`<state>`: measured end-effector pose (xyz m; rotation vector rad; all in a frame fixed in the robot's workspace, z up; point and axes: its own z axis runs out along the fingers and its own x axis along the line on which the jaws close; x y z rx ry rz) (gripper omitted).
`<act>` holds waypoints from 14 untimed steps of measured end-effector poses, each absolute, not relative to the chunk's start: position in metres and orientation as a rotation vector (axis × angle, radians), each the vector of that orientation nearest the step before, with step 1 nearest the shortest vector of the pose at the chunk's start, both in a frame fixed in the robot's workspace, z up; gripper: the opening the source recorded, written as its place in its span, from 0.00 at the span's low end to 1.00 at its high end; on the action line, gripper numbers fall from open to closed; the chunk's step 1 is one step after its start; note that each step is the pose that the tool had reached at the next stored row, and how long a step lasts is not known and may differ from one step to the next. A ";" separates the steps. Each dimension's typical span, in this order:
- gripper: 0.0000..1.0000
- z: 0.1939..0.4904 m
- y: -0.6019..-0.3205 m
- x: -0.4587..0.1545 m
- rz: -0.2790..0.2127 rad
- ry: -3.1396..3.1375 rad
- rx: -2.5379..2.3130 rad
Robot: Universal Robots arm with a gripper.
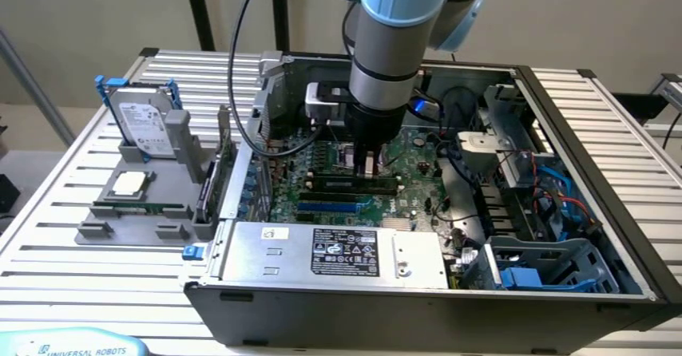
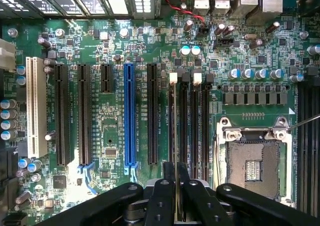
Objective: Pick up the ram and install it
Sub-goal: 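Insert the ram into the slot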
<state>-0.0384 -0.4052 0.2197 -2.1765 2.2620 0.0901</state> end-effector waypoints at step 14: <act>0.22 0.238 -0.405 -0.038 0.091 2.262 -2.177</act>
